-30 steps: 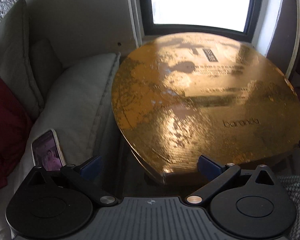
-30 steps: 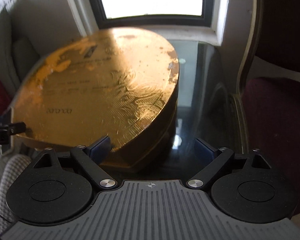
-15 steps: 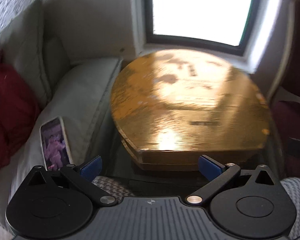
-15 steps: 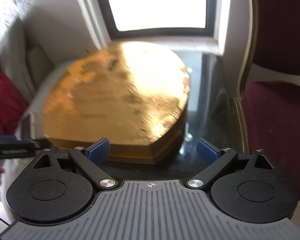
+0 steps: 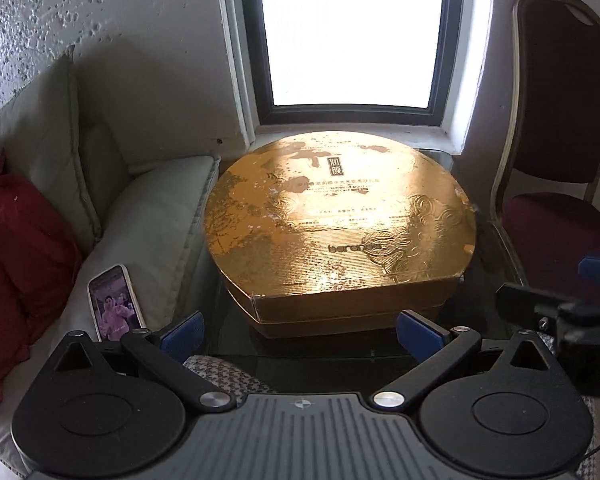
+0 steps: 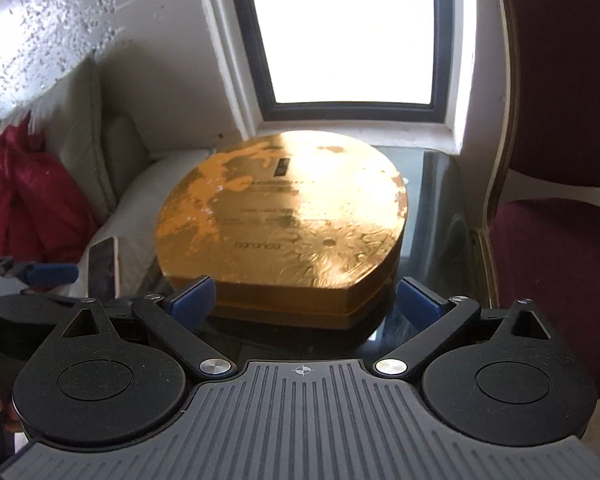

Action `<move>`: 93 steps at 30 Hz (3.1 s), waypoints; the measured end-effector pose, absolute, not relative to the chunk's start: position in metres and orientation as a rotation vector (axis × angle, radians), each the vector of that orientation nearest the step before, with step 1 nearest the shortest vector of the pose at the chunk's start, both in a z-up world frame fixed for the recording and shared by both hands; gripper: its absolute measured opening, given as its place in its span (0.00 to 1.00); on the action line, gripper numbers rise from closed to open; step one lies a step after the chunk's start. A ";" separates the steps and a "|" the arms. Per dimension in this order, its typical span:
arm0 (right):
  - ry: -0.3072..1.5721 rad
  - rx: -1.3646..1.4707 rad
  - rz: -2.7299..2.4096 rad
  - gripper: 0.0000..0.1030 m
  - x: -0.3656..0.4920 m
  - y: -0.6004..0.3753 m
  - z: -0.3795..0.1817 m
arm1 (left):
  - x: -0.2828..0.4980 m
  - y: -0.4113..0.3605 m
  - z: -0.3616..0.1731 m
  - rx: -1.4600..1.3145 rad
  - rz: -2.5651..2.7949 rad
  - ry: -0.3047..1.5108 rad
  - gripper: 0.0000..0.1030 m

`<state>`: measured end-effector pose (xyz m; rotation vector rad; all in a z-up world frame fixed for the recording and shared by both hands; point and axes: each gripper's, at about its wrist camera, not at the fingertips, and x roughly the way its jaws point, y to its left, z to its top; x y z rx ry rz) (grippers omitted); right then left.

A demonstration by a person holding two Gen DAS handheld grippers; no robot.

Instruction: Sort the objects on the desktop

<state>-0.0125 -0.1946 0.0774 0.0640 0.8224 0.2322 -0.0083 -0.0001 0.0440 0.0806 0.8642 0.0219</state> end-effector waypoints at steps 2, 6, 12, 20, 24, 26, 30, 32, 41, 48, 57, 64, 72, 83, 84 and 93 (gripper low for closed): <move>0.826 0.060 0.239 0.97 -0.017 -0.192 0.076 | -0.011 0.000 0.045 0.079 0.024 0.864 0.99; 0.834 0.062 0.241 0.98 -0.023 -0.191 0.074 | -0.015 0.001 0.045 0.067 0.028 0.870 0.99; 0.838 0.071 0.235 0.98 -0.028 -0.194 0.073 | -0.017 -0.001 0.041 0.064 0.017 0.887 1.00; 0.851 0.081 0.237 0.98 -0.027 -0.195 0.069 | -0.016 -0.003 0.038 0.057 0.017 0.900 0.99; 0.860 0.085 0.237 0.98 -0.027 -0.196 0.068 | -0.016 -0.003 0.037 0.057 0.017 0.901 0.99; 0.861 0.084 0.235 0.98 -0.026 -0.196 0.068 | -0.015 -0.004 0.037 0.062 0.018 0.899 0.99; 0.864 0.088 0.232 0.98 -0.026 -0.196 0.067 | -0.015 -0.005 0.037 0.068 0.017 0.900 0.99; 0.865 0.089 0.230 0.98 -0.026 -0.197 0.066 | -0.014 -0.005 0.037 0.066 0.016 0.902 0.99; 0.873 0.093 0.227 0.98 -0.024 -0.197 0.064 | -0.013 -0.004 0.034 0.060 0.014 0.915 0.99; 0.883 0.096 0.224 0.98 -0.022 -0.198 0.061 | -0.010 -0.006 0.032 0.067 0.012 0.926 0.99; 0.890 0.107 0.222 0.98 -0.020 -0.198 0.058 | -0.007 -0.006 0.030 0.062 0.002 0.932 0.99; 0.896 0.110 0.216 0.98 -0.019 -0.198 0.055 | -0.006 -0.007 0.028 0.065 0.005 0.939 0.99; 0.904 0.113 0.214 0.98 -0.017 -0.198 0.054 | -0.005 -0.007 0.026 0.069 0.005 0.945 0.99; 0.913 0.111 0.211 0.98 -0.015 -0.198 0.052 | -0.002 -0.008 0.024 0.069 0.004 0.954 0.99; 0.914 0.111 0.211 0.98 -0.015 -0.198 0.052 | -0.002 -0.008 0.024 0.069 0.004 0.955 0.99; 0.920 0.110 0.210 0.98 -0.014 -0.198 0.051 | -0.001 -0.009 0.024 0.077 0.005 0.958 0.99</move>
